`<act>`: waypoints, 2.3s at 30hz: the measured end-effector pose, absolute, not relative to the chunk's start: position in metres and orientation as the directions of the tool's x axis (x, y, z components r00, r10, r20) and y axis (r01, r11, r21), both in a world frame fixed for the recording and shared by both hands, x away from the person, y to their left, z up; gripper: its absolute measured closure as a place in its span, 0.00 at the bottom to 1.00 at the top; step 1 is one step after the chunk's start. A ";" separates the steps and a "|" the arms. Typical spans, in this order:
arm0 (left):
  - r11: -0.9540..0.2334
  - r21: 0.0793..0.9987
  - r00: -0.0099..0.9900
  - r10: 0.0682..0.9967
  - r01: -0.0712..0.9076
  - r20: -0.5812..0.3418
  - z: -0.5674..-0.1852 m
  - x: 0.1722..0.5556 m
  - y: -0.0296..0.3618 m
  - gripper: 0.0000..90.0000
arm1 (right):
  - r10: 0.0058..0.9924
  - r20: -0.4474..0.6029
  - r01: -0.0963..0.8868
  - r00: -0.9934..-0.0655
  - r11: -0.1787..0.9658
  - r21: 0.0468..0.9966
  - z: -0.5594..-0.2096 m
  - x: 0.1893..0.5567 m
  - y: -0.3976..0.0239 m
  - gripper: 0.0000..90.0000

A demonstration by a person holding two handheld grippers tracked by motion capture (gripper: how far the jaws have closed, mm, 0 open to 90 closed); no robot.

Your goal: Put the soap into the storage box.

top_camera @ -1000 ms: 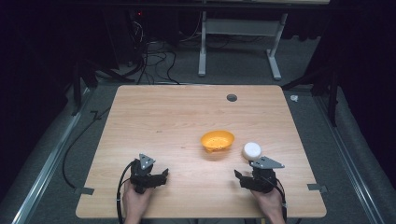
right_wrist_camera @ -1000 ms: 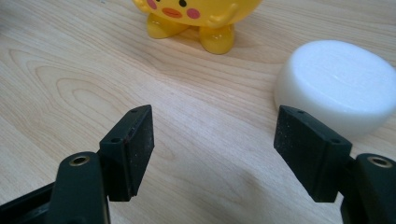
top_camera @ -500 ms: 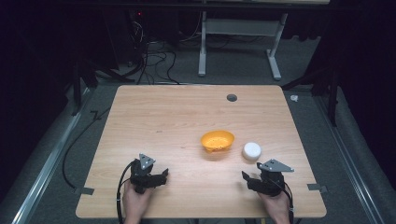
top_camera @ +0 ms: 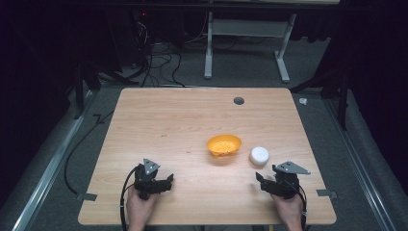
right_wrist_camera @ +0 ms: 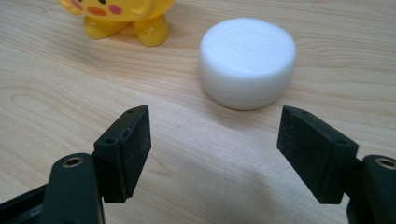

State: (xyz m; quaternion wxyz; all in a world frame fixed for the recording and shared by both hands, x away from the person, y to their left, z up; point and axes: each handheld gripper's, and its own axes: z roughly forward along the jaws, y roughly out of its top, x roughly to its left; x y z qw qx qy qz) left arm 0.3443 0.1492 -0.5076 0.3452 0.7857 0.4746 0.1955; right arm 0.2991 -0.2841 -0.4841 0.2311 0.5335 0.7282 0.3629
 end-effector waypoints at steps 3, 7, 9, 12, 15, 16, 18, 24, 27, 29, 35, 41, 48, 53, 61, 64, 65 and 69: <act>-0.311 0.728 0.473 0.881 0.611 -0.020 -0.508 0.344 0.149 0.17 | 0.948 0.049 0.618 -0.316 0.166 0.768 -0.484 0.303 -0.286 0.28; -0.311 0.728 0.473 0.881 0.611 -0.020 -0.508 0.344 0.149 0.17 | 0.952 0.047 0.621 -0.303 0.160 0.767 -0.483 0.309 -0.287 0.26; -0.311 0.728 0.473 0.881 0.611 -0.020 -0.508 0.344 0.149 0.17 | 0.951 0.042 0.618 -0.305 0.164 0.769 -0.483 0.311 -0.287 0.26; -0.311 0.728 0.473 0.881 0.611 -0.020 -0.508 0.344 0.149 0.17 | 0.952 0.041 0.623 -0.302 0.165 0.765 -0.482 0.315 -0.287 0.25; -0.311 0.728 0.473 0.881 0.611 -0.020 -0.508 0.344 0.149 0.17 | 0.954 0.034 0.620 -0.299 0.167 0.767 -0.481 0.322 -0.285 0.23; -0.311 0.728 0.473 0.881 0.611 -0.020 -0.508 0.344 0.149 0.17 | 0.954 0.034 0.620 -0.299 0.167 0.767 -0.481 0.322 -0.285 0.23; -0.311 0.728 0.473 0.881 0.611 -0.021 -0.508 0.344 0.149 0.17 | 0.953 0.032 0.618 -0.300 0.169 0.768 -0.479 0.325 -0.284 0.22; -0.312 0.728 0.474 0.880 0.611 -0.021 -0.508 0.344 0.149 0.17 | 0.954 0.023 0.616 -0.298 0.174 0.769 -0.475 0.338 -0.282 0.21; -0.311 0.728 0.473 0.881 0.611 -0.021 -0.508 0.344 0.149 0.17 | 0.955 0.021 0.613 -0.294 0.172 0.771 -0.474 0.342 -0.282 0.21; -0.311 0.728 0.473 0.881 0.611 -0.020 -0.508 0.344 0.149 0.17 | 0.957 0.023 0.609 -0.291 0.167 0.776 -0.474 0.345 -0.281 0.21; -0.311 0.728 0.473 0.881 0.611 -0.021 -0.508 0.344 0.149 0.17 | 0.959 0.028 0.619 -0.283 0.160 0.769 -0.476 0.352 -0.280 0.20; -0.311 0.728 0.473 0.881 0.611 -0.021 -0.508 0.344 0.149 0.17 | 0.959 0.022 0.630 -0.283 0.169 0.758 -0.478 0.363 -0.275 0.19; -0.312 0.728 0.474 0.881 0.611 -0.021 -0.508 0.344 0.149 0.17 | 0.961 0.010 0.650 -0.278 0.180 0.738 -0.486 0.372 -0.271 0.19; -0.312 0.728 0.474 0.881 0.611 -0.021 -0.508 0.344 0.149 0.17 | 0.960 0.008 0.667 -0.280 0.188 0.721 -0.491 0.376 -0.269 0.19; -0.312 0.728 0.474 0.880 0.611 -0.020 -0.508 0.344 0.149 0.17 | 0.962 0.000 0.679 -0.275 0.194 0.708 -0.494 0.378 -0.268 0.22; -0.311 0.728 0.474 0.881 0.611 -0.021 -0.508 0.344 0.149 0.17 | 0.962 -0.002 0.678 -0.274 0.194 0.709 -0.495 0.379 -0.269 0.24; -0.311 0.728 0.474 0.880 0.611 -0.021 -0.508 0.344 0.149 0.17 | 0.963 -0.002 0.678 -0.268 0.191 0.710 -0.496 0.379 -0.269 0.26; -0.312 0.728 0.474 0.880 0.611 -0.021 -0.508 0.344 0.149 0.17 | 0.963 0.001 0.675 -0.268 0.187 0.714 -0.496 0.378 -0.270 0.27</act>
